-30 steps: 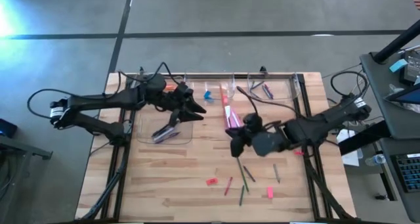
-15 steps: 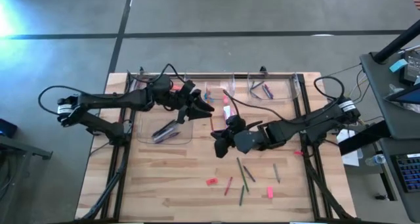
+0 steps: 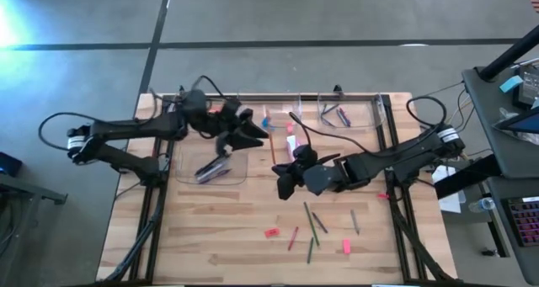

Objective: Sort crayons/erasers/pens/pencils in bins
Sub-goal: Put the orange pencil into the top left transparent bin

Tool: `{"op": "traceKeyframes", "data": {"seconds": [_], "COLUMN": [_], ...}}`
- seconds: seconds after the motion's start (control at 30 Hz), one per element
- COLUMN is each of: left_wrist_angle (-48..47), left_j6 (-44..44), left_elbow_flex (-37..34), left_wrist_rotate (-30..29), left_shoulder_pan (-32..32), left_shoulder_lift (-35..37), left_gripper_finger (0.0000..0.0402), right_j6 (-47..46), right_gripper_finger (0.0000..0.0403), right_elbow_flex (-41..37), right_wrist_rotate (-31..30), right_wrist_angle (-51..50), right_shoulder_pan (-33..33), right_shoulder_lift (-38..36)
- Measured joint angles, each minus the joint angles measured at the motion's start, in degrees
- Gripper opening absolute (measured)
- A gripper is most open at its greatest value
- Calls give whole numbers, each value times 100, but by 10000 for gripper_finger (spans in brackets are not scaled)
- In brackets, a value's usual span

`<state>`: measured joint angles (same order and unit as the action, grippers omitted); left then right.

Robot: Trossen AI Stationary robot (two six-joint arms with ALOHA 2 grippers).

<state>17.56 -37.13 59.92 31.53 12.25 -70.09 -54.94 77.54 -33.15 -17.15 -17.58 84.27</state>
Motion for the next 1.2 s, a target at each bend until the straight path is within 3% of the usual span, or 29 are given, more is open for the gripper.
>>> {"op": "traceKeyframes", "data": {"seconds": [0.17,0.37,0.97,1.07,1.2], "left_wrist_angle": [-489,-1087,138,146,146], "left_j6": [522,893,-8,-6,-3], "left_elbow_flex": [-118,-222,-222,-216,-216], "left_wrist_rotate": [-167,-1306,-1226,-1220,-1211], "left_shoulder_pan": [29,50,42,42,42], "left_shoulder_lift": [528,745,-116,-129,-129], "left_gripper_finger": [184,184,184,166,100], "right_j6": [44,519,494,496,496], "right_gripper_finger": [18,18,18,18,18], "right_elbow_flex": [7,7,7,7,7], "right_wrist_rotate": [-247,-284,-269,-269,-269], "right_wrist_angle": [37,614,809,809,809], "right_shoulder_pan": [0,0,11,11,11], "right_shoulder_lift": [-142,-166,19,22,24]}}
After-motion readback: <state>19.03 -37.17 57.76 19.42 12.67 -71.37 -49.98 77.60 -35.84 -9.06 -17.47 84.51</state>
